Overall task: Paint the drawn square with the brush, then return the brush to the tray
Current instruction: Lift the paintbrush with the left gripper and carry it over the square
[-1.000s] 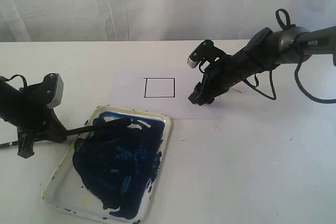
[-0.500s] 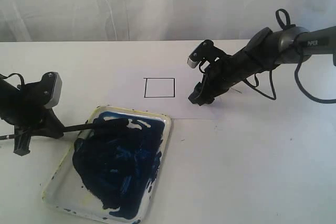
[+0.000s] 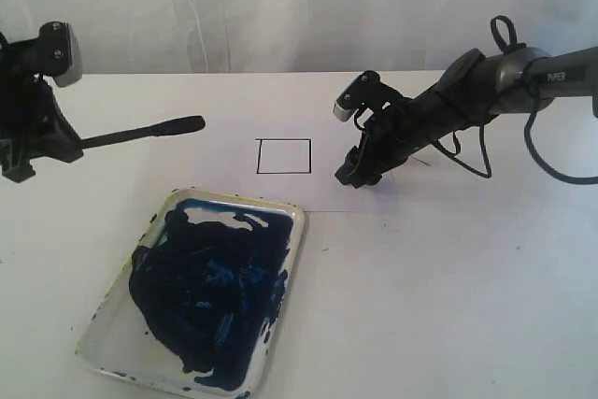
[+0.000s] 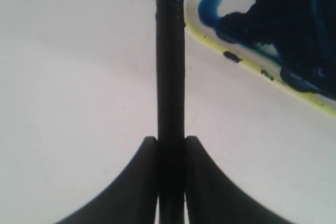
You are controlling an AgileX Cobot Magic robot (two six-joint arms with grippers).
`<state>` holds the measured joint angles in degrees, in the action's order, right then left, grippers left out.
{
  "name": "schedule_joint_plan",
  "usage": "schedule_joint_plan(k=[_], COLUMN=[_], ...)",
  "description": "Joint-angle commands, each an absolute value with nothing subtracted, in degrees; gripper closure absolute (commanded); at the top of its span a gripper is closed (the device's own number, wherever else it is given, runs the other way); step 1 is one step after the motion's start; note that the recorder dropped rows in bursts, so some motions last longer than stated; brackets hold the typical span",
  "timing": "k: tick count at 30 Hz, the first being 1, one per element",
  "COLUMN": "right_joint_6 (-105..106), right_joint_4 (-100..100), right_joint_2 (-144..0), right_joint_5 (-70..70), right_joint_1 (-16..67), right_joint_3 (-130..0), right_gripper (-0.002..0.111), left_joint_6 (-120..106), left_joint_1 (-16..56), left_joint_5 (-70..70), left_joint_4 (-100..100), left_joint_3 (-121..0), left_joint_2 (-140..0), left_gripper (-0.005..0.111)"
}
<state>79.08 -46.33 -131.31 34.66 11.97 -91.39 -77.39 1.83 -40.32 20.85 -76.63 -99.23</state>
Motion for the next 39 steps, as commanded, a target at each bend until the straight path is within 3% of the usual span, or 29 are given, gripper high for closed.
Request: schedule_joint_plan(k=[1, 12, 26, 39], right_joint_6=[79.8, 79.8, 79.5, 79.5], right_joint_4=[-45.2, -45.2, -45.2, -45.2], right_joint_2=[-132.0, -132.0, -132.1, -132.2], right_joint_5=[35.3, 35.3, 35.8, 35.9], right_joint_1=[12.0, 12.0, 12.0, 12.0], right_joint_3=[-91.3, -91.3, -91.3, -91.3], right_gripper=[0.048, 0.048, 0.048, 0.048], left_joint_6=[-62.4, -49.3, -48.4, -48.4], left_joint_1=[6.1, 16.1, 27.6, 28.2], left_joint_5=[-47.2, -58.0, -60.4, -53.9], left_joint_4=[6.0, -3.8, -18.2, -14.9], left_joint_3=[-83.1, -99.1, -126.0, -128.7], left_joint_2=[-98.7, -105.9, -129.2, -133.6], left_gripper=[0.107, 0.107, 0.107, 0.107])
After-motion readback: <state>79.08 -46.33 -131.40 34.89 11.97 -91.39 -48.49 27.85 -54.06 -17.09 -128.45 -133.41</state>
